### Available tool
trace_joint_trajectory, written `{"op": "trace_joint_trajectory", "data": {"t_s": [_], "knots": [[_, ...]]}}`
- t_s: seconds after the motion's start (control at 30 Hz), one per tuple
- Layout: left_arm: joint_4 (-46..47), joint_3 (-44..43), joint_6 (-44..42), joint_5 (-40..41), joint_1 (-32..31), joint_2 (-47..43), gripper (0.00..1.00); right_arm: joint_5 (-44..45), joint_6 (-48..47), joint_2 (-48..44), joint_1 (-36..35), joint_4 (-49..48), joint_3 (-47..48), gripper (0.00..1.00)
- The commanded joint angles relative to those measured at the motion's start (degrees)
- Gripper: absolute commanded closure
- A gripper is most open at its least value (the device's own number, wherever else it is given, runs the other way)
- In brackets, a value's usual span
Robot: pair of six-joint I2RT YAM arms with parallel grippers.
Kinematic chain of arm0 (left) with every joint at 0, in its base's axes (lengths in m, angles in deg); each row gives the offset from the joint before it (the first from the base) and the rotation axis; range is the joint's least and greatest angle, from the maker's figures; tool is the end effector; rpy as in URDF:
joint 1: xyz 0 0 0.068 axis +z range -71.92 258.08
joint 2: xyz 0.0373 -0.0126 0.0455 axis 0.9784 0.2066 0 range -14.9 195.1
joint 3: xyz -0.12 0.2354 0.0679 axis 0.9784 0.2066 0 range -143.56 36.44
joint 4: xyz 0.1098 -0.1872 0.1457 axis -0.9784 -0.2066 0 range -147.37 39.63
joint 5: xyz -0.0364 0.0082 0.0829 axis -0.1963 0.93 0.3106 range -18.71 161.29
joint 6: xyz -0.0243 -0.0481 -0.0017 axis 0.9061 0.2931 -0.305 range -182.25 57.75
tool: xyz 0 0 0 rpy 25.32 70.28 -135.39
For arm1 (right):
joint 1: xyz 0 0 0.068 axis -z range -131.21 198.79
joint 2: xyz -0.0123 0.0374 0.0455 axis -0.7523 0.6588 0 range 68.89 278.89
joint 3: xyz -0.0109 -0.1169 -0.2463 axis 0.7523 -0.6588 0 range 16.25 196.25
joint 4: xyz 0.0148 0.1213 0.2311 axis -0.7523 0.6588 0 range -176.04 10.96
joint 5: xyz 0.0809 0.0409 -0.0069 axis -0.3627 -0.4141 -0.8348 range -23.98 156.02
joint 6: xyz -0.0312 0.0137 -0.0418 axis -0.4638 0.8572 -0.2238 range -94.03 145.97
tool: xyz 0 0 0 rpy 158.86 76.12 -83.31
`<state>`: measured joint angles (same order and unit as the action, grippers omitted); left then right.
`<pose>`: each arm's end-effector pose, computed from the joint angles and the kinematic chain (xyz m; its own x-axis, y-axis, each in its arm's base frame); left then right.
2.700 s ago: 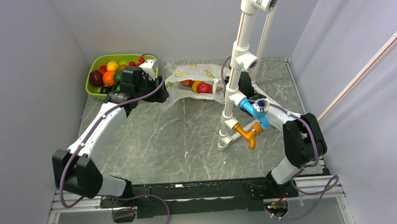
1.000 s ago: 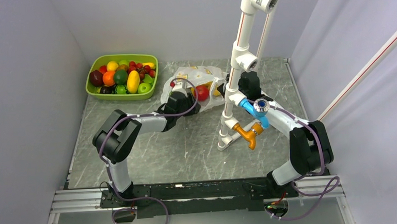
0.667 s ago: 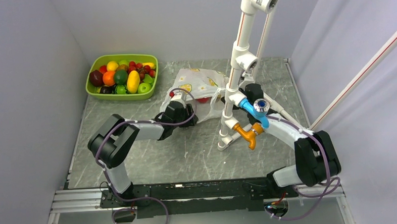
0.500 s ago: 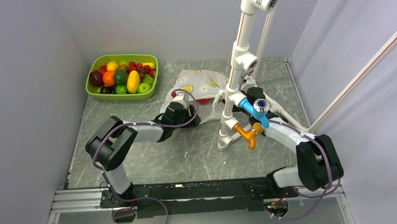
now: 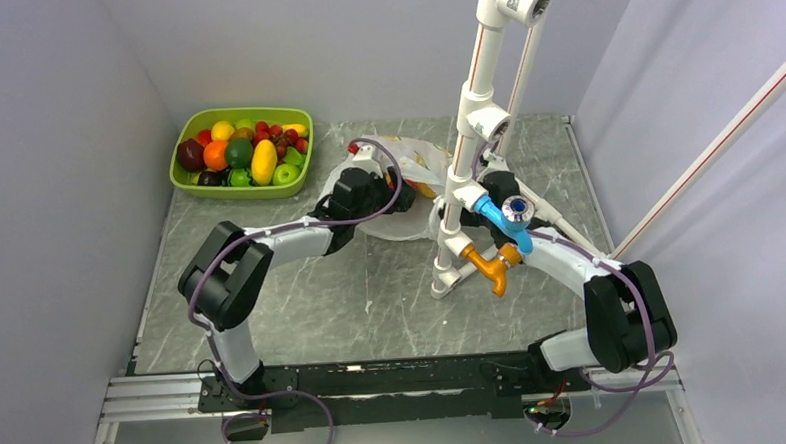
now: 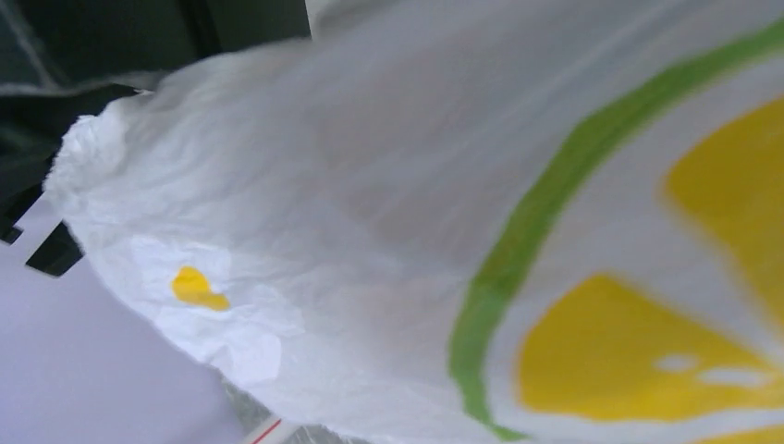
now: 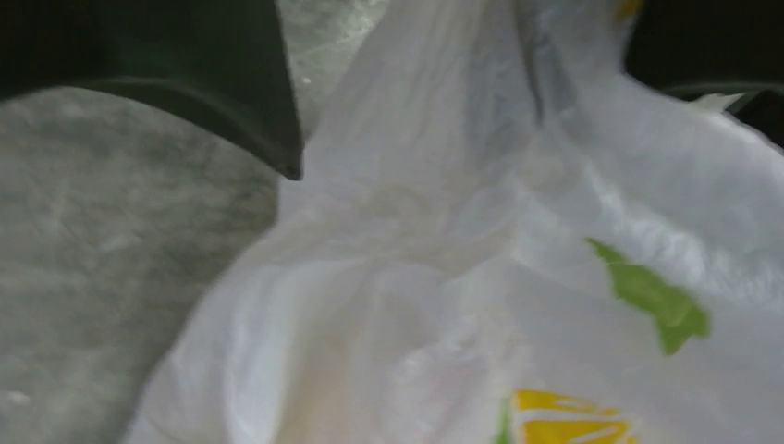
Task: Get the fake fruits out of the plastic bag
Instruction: Adjust the plastic bag at the center of the board, then take out the fake fruit from the plastic bag.
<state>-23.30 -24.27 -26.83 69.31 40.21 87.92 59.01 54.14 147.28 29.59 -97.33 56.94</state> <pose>0.3200 -0.2504 0.2227 -0.5378 -0.3156 -0.7818 0.4025 0.7186 -0.5670 0.2775 0.1012 0.2211 -0.5731 0.2965 -0.7639 -0.1803 0.8638 0.4705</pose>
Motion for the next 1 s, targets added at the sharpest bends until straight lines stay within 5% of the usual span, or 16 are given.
{"op": "trace_joint_trajectory", "data": {"t_s": [0.0, 0.1, 0.27, 0.4, 0.6, 0.83, 0.97], "knots": [[5.69, 2.98, 3.58, -4.2, -1.23, 2.57, 0.31, 11.11, 0.57, -0.78, -0.06, 15.59, 4.52, 0.16], [10.57, 4.66, 5.83, -5.92, -1.87, 4.12, 0.31, 14.11, -0.36, -3.37, 0.02, 19.33, 1.29, 0.03], [14.11, 7.5, 7.16, -6.8, -3.02, 5.33, 0.31, 11.61, 3.7, -5.44, 1.27, 18.0, -5.49, 0.07], [17.74, 13.37, 8.63, -6.85, -3.03, 4.32, 0.32, 13.76, 5.74, -5.39, 2.68, 17.72, -6.99, 0.23], [17.6, 17.71, 5.81, -5.28, -2.27, 1.79, 0.32, 11.86, 1.02, -10.67, 2.66, 9.93, -9.23, 0.73], [7.66, 8.67, -2.35, -5.56, -1.09, -1.32, 0.29, 4.65, -2.14, -16.78, 2.2, -2.68, -13.03, 1.0], [6.19, 4.88, -2.3, -2.58, 0.0, -0.21, 0.29, 2.68, -2.05, -17.46, 1.67, -5.37, -13.24, 1.0]]}}
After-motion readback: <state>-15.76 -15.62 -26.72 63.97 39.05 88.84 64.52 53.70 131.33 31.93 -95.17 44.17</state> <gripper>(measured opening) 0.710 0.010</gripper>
